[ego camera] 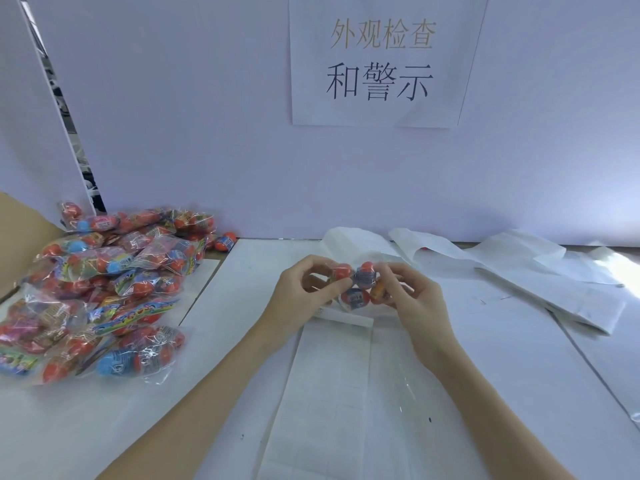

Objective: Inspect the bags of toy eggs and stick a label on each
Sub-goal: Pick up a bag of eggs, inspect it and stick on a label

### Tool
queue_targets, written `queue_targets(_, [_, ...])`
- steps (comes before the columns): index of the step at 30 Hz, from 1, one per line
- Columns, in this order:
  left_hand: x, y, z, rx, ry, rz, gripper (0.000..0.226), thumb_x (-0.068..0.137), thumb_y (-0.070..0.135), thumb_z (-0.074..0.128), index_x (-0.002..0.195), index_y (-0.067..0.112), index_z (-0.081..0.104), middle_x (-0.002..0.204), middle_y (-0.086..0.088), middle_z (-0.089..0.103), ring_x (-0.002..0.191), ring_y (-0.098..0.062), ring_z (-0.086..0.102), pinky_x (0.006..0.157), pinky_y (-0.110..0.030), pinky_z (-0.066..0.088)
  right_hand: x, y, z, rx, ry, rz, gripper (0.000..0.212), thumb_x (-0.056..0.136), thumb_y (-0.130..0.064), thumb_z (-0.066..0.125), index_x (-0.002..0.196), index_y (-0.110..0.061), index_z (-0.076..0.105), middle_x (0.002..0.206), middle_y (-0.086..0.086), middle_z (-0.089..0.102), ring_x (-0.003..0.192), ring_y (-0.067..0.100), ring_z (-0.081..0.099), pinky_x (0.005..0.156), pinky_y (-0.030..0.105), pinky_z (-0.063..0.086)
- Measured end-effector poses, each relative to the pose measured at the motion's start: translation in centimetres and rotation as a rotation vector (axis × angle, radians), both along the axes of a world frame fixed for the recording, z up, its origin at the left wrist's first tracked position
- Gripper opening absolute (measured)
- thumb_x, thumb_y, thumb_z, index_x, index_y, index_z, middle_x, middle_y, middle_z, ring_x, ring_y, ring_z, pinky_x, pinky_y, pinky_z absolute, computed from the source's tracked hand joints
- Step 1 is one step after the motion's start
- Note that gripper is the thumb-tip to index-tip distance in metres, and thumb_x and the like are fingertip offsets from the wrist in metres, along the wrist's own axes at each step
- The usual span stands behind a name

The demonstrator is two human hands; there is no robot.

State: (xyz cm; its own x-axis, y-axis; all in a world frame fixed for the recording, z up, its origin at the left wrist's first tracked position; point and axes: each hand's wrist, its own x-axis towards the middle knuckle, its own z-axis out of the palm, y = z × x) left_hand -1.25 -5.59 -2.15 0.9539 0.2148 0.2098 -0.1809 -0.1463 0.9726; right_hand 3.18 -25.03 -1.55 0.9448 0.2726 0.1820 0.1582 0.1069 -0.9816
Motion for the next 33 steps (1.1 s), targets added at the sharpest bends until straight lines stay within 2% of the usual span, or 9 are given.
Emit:
queue_targets(5, [0.5,1.1,-0.5,-0.171,0.010,0.007,0.004,0.094,0.017,0.077,0.090,0.018,0.078,0.088,-0.008,0.074,0.076,-0.020,0.066,0.068,-0.027,0.056,0.3,0.1,-0.4,-0.149,-0.076,-0.086,0.025,0.102,0.002,0.053,0.105,-0.015,0.071,0.098,-0.001,0.076,0.086,0.007,0.069,0.069,0.014,0.051])
queue_targets(10, [0.7,1.2,-0.8,-0.141,0.006,0.017,0.011,0.097,0.013,0.073,0.086,0.018,0.074,0.087,-0.006,0.073,0.075,-0.017,0.066,0.067,-0.028,0.057,0.1,0.4,-0.7,-0.156,-0.077,-0.118,0.016,0.102,-0.025,0.065,0.096,-0.023,0.080,0.088,-0.008,0.079,0.086,0.014,0.076,0.072,0.032,0.058])
queue_targets(13, [0.6,1.1,-0.7,-0.125,-0.003,0.006,0.015,0.099,0.014,0.071,0.086,0.009,0.063,0.083,-0.005,0.072,0.076,-0.019,0.067,0.067,-0.029,0.056,0.1,0.2,-0.6,-0.124,-0.043,-0.168,0.025,0.103,-0.029,0.064,0.089,-0.023,0.083,0.088,-0.006,0.081,0.085,0.007,0.076,0.074,0.024,0.055])
queue_targets(17, [0.5,0.4,-0.5,-0.027,-0.012,-0.002,0.019,0.106,0.022,0.062,0.096,0.008,0.053,0.087,-0.012,0.071,0.073,-0.020,0.063,0.062,-0.030,0.052,0.1,0.3,-0.4,-0.047,0.076,-0.138,0.031,0.106,-0.032,0.061,0.092,-0.016,0.083,0.093,0.006,0.081,0.092,0.031,0.077,0.085,0.056,0.061])
queue_targets(19, [0.4,0.0,-0.6,0.121,-0.044,0.004,0.014,0.110,0.024,0.052,0.101,0.014,0.049,0.084,-0.019,0.067,0.066,-0.021,0.056,0.059,-0.033,0.046,0.2,0.4,-0.4,-0.073,0.059,-0.139,0.031,0.106,-0.033,0.060,0.092,-0.017,0.083,0.093,0.005,0.081,0.091,0.034,0.077,0.085,0.062,0.060])
queue_targets(22, [0.4,-0.2,-0.8,0.282,-0.099,0.043,0.010,0.112,0.024,0.045,0.103,0.022,0.043,0.073,-0.022,0.058,0.058,-0.025,0.042,0.054,-0.039,0.036,0.1,0.4,-0.3,-0.094,0.034,-0.154,0.029,0.105,-0.035,0.062,0.089,-0.022,0.083,0.089,0.002,0.081,0.088,0.030,0.077,0.083,0.056,0.062])
queue_targets(26, [0.4,-0.6,-0.9,0.394,-0.198,0.099,0.010,0.112,0.021,0.044,0.102,0.024,0.042,0.074,-0.019,0.064,0.064,-0.041,0.057,0.055,-0.050,0.044,0.2,0.6,-0.4,-0.064,0.012,-0.201,0.032,0.105,-0.035,0.060,0.087,-0.021,0.083,0.084,0.001,0.080,0.083,0.023,0.078,0.073,0.040,0.062])
queue_targets(31, [0.5,-0.9,-1.1,0.478,-0.250,0.151,0.006,0.111,0.019,0.046,0.107,0.022,0.043,0.072,-0.014,0.064,0.059,-0.029,0.056,0.049,-0.039,0.041,0.2,0.5,-0.1,-0.080,-0.044,-0.186,0.036,0.110,-0.034,0.051,0.093,-0.019,0.080,0.086,-0.001,0.080,0.071,0.014,0.071,0.064,0.023,0.056])
queue_targets(33, [0.4,-0.6,-1.0,0.430,-0.238,0.175,0.006,0.110,0.021,0.047,0.108,0.025,0.043,0.079,-0.014,0.069,0.060,-0.022,0.060,0.047,-0.035,0.045,0.2,0.4,-0.1,-0.081,-0.051,-0.124,0.029,0.108,-0.030,0.056,0.097,-0.018,0.081,0.087,0.000,0.079,0.073,0.017,0.070,0.065,0.026,0.058])
